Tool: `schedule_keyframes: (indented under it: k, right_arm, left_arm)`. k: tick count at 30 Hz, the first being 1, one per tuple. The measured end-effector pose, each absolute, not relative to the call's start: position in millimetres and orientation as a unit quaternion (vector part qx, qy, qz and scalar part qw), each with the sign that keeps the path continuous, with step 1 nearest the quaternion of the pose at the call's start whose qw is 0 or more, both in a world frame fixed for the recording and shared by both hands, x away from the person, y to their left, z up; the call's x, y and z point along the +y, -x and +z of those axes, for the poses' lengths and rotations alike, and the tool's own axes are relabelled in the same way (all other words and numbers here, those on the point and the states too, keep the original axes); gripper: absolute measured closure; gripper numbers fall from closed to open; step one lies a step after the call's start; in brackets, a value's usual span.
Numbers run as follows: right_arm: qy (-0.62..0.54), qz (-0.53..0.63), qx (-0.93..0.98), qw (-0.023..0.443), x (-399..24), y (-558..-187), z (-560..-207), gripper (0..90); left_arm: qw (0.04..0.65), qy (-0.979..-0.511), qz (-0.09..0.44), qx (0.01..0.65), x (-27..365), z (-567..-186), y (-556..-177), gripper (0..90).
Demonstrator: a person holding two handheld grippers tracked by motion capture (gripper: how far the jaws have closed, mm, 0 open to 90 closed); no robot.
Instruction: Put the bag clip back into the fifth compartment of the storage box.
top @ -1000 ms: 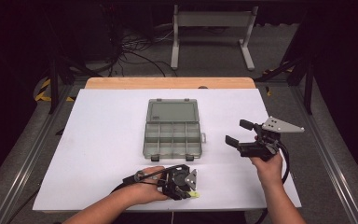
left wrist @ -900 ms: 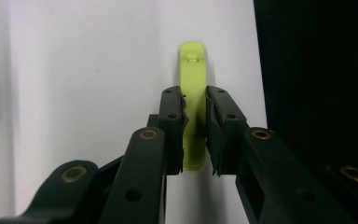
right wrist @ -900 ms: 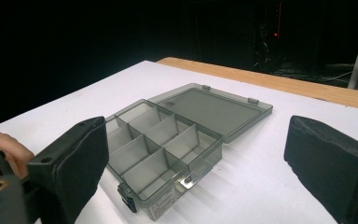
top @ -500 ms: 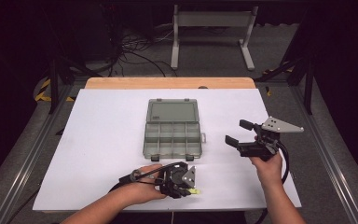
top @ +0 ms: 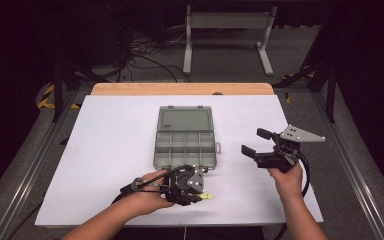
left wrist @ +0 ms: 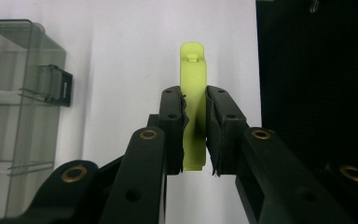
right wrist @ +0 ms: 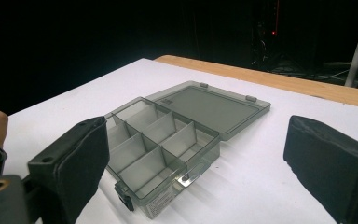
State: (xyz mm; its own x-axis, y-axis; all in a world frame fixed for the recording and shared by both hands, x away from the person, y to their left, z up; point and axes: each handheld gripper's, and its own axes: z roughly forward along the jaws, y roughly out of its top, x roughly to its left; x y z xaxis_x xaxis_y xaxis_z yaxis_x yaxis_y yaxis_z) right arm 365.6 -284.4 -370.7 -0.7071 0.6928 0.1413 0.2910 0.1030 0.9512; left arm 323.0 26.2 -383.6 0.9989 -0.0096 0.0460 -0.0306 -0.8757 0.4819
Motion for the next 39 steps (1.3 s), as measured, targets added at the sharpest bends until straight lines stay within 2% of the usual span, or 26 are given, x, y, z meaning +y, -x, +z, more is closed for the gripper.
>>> schedule_keyframes:
  k: [22,39]
  right_arm:
    - [-0.342,0.573,0.723,0.177,-283.8,-365.5,-371.3,7.1]
    - [-0.343,0.571,0.725,0.177,-283.4,-365.5,-371.9,7.1]
  left_arm:
    - [0.3,-0.95,0.042,0.069,53.5,-361.5,-337.6,77.7]
    - [0.31,-0.938,0.073,0.139,79.0,-351.3,-355.7,77.6]
